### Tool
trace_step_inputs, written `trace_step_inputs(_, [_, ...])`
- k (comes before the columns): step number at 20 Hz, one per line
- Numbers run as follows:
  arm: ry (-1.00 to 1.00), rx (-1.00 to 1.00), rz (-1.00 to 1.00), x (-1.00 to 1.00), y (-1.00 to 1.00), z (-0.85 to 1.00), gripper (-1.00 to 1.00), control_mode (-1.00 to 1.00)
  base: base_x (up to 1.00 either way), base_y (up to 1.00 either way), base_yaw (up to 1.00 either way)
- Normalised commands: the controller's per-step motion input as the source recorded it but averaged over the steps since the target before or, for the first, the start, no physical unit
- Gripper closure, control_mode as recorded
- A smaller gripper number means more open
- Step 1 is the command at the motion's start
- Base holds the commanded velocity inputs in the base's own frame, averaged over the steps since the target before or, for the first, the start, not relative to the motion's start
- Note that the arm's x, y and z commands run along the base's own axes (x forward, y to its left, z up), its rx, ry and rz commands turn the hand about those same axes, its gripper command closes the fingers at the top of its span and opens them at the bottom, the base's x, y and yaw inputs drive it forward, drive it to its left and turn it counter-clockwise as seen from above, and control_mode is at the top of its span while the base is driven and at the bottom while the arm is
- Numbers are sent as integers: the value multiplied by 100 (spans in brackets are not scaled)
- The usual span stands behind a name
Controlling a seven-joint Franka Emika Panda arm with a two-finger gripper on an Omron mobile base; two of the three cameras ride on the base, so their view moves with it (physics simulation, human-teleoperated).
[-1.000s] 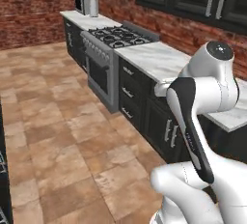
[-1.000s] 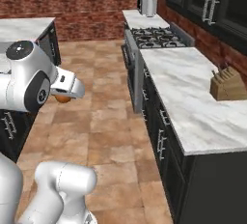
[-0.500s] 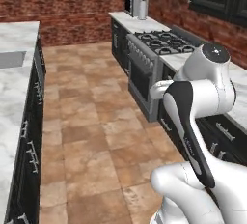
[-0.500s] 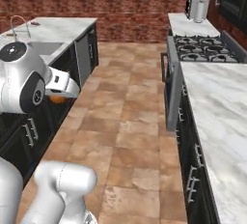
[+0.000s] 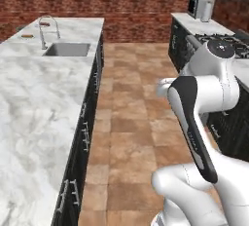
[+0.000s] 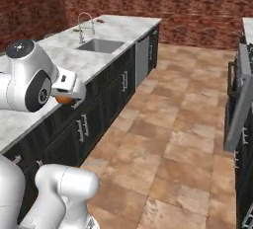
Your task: Pick up the kiwi and tangerine from the fridge and place one fruit on each plate on the dining counter.
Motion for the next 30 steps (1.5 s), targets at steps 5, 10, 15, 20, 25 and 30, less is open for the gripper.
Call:
trace_step_inputs(5, [0,0,0,0,0,0,100,100,39,4,80])
trace_step_inputs(10, [0,0,0,0,0,0,100,100,100,-97,37])
trace_step_inputs(15, [0,0,0,0,0,0,100,100,100,-100,19])
trace_step_inputs(20, [0,0,0,0,0,0,100,100,100,-100,5])
trace_step_inputs(25, [0,0,0,0,0,0,100,100,100,-100,0])
trace_step_inputs(30, [0,0,0,0,0,0,100,100,100,-100,0])
